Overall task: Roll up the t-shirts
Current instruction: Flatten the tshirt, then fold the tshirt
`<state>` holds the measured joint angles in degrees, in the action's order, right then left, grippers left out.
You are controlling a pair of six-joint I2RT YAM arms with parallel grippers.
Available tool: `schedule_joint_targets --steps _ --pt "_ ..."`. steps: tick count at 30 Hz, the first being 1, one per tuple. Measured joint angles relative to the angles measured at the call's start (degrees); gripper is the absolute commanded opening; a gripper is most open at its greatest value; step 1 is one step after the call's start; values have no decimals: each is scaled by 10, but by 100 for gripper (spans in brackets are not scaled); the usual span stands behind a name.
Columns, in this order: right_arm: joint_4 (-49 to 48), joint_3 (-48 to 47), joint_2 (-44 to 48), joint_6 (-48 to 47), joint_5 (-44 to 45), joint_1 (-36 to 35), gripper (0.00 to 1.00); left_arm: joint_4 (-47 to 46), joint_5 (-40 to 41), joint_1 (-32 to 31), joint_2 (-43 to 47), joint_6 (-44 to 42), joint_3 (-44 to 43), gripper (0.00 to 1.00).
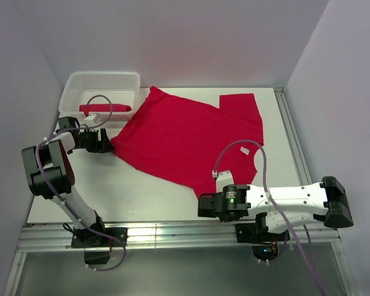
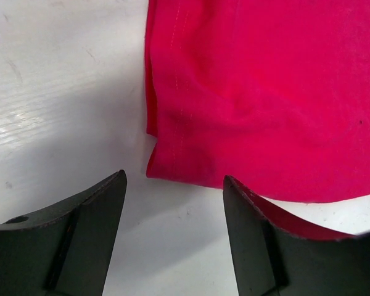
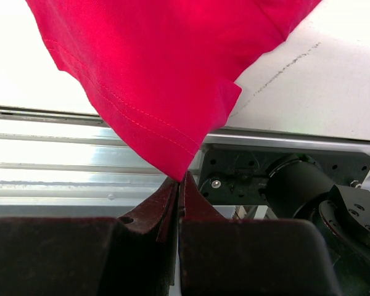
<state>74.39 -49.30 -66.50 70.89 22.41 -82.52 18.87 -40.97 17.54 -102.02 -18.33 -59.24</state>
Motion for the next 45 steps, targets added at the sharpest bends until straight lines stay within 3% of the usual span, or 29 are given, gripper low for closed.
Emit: schedule_joint_targets --steps 3,23,26,33,35,39,45 --pt "0 0 0 0 0 0 0 -2 -12 0 -9 0 0 64" --pt "0 -3 -6 0 0 0 0 -32 -55 0 -9 0 -1 63" --pt "0 -3 -9 0 0 0 0 -29 -65 0 -9 -4 -3 59" --pt "0 -3 -10 0 0 0 0 -1 -76 -3 -9 -34 -6 32" --pt "0 -3 -10 0 0 0 0 16 -77 -6 -9 -49 -9 33" --pt "0 -3 -10 0 0 0 0 47 -76 -9 -9 -75 -12 53" --pt "-2 -3 -10 0 0 0 0 56 -61 -9 -9 -82 -12 61"
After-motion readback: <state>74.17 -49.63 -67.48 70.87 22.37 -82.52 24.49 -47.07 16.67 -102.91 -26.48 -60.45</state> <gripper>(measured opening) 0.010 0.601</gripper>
